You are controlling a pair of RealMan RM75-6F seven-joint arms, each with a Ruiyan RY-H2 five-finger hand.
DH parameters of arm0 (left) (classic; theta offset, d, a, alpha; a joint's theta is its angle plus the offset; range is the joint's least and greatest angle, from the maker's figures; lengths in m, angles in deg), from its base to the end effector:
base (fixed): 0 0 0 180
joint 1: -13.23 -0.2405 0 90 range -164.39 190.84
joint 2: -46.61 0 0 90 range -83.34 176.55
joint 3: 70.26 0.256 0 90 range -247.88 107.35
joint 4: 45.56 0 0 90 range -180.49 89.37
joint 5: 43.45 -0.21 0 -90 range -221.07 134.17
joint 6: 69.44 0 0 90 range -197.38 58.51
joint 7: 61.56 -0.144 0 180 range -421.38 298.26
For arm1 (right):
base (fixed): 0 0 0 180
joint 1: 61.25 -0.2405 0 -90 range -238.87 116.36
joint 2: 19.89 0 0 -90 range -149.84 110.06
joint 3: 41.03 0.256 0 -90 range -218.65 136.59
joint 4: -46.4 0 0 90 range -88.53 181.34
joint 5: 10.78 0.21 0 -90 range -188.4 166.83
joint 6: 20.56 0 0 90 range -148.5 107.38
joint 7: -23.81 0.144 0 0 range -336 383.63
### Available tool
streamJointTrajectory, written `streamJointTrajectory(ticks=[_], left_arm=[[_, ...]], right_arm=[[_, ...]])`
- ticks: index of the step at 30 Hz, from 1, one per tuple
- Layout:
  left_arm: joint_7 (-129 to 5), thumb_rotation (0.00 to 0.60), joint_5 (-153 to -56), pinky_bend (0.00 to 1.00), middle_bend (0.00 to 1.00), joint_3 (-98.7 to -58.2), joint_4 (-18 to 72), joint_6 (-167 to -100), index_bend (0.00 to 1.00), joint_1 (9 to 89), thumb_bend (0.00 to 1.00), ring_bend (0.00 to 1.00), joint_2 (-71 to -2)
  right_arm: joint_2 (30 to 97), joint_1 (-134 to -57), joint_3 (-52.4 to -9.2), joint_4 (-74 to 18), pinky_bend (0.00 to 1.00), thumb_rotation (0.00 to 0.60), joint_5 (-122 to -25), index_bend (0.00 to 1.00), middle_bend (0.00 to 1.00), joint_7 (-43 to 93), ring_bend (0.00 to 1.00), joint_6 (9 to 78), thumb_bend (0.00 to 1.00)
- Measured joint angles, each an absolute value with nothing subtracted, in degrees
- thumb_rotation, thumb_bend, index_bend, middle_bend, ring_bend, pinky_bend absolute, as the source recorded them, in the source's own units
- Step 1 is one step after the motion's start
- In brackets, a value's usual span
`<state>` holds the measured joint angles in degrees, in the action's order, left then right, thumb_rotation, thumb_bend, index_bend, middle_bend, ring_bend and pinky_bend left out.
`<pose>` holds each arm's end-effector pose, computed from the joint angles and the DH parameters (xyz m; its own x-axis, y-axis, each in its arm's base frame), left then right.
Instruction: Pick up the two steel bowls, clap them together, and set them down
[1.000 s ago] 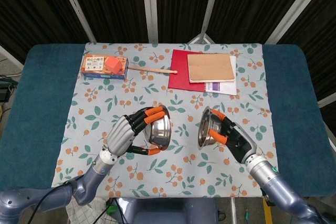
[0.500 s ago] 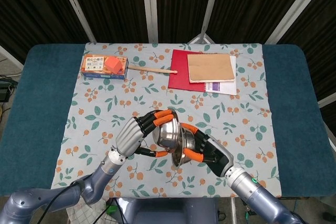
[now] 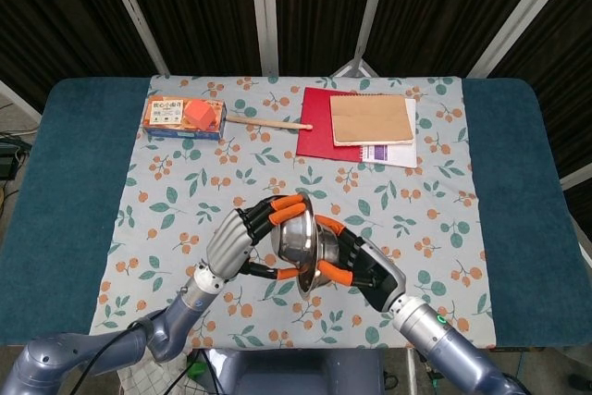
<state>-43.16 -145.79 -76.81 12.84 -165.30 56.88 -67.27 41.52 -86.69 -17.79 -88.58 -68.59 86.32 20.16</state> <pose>-0.0611 0.2792 -0.0451 -0.2369 0.0348 0.9709 0.5539 -0.8162 0.1644 -0.0667 -0.2267 0.0889 -0.8964 -0.4432 -0.0047 -0.2528 0.5200 -0.8159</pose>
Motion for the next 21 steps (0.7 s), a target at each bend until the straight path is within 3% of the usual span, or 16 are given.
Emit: streamJointTrajectory(ticks=[11,21], left_arm=[[-45.8,0.6,-146.6,0.65,0.54,-76.0,18.9,-166.2,0.42,55.1,0.26,0.44,-60.8],[-51.5,0.6,-145.5,0.65,0.54,-73.5,28.1,-162.4,0.42,52.3,0.26,0.44,-51.9]], right_arm=[[35.2,-83.3,-17.3,-87.0,0.8,0.6,-66.4,0.69,0.63,83.6,0.59,24.5,0.36],[37.0,-82.2,-20.7,-78.5,0.8,0.6,-69.3,0.67,0.61,73.1,0.57,29.4,0.37]])
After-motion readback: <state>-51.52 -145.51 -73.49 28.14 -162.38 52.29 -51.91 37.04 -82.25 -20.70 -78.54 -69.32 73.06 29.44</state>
